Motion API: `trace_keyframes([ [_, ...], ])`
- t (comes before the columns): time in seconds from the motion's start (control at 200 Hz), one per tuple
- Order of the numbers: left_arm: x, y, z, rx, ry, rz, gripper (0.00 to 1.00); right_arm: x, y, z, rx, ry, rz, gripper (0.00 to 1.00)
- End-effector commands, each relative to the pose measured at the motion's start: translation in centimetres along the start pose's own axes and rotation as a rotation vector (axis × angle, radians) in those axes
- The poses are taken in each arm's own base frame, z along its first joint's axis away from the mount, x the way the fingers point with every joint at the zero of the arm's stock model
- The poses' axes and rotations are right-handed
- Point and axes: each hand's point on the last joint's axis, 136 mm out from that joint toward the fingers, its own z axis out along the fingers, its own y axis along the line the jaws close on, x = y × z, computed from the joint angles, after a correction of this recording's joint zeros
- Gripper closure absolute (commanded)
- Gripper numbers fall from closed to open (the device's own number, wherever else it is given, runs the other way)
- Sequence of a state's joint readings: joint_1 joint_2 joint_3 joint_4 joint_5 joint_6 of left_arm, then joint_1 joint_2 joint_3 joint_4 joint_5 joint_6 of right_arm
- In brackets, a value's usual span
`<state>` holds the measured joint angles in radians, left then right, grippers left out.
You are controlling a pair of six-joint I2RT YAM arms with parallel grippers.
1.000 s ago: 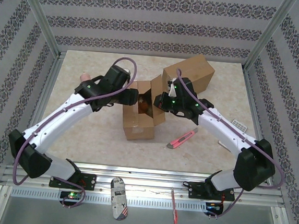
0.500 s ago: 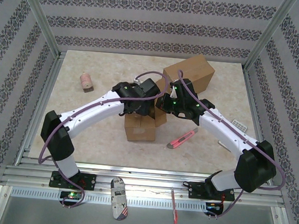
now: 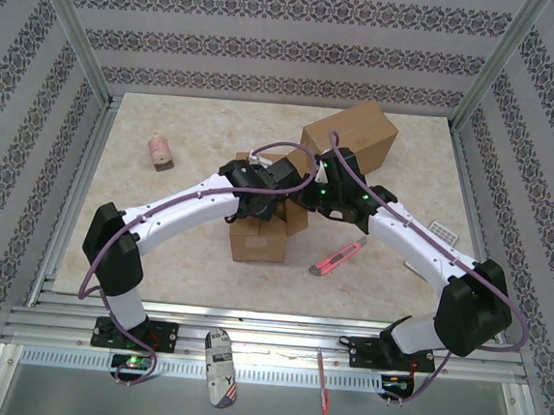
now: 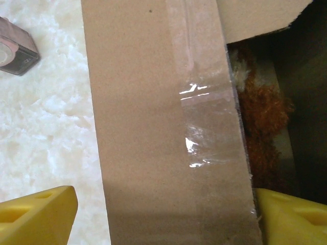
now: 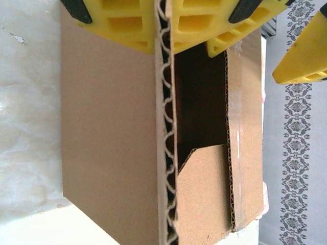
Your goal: Unpack the express box
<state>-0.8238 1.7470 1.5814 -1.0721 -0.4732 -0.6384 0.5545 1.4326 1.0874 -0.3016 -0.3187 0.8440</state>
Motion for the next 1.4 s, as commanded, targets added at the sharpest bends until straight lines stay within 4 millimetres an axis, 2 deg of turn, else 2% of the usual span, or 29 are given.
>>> trace_keyframes([
  [0.0, 0.2, 0.4, 0.7, -0.067, -0.01, 0.013, 0.16, -0.5, 1.4, -0.7, -0.058, -0.035, -0.011, 1.0],
  [0.135, 0.1, 1.1, 0.6, -0.101, -0.022, 0.015, 0.26, -0.6, 1.3, -0.9, -0.058, -0.039, -0.01, 1.0],
  [0.27, -0.5, 2.3, -0.5, -0.131, -0.053, 0.012, 0.38, -0.7, 0.8, -1.1, -0.049, -0.051, -0.003, 1.0],
  [0.749, -1.6, 5.7, -3.3, -0.227, -0.112, 0.031, 0.64, -0.9, -1.8, -2.1, 0.008, -0.081, 0.024, 1.0],
  [1.089, -1.1, 7.4, -3.2, -0.287, -0.093, 0.044, 0.88, -1.0, -2.8, -2.7, 0.029, -0.099, 0.036, 1.0],
  [1.329, -0.9, 8.0, -3.5, -0.269, -0.091, 0.03, 0.91, -1.1, -3.2, -3.0, 0.034, -0.104, 0.04, 1.0],
  [1.394, -1.1, 7.5, -3.6, -0.224, -0.102, 0.026, 0.85, -1.2, -3.1, -3.0, 0.03, -0.104, 0.04, 1.0],
])
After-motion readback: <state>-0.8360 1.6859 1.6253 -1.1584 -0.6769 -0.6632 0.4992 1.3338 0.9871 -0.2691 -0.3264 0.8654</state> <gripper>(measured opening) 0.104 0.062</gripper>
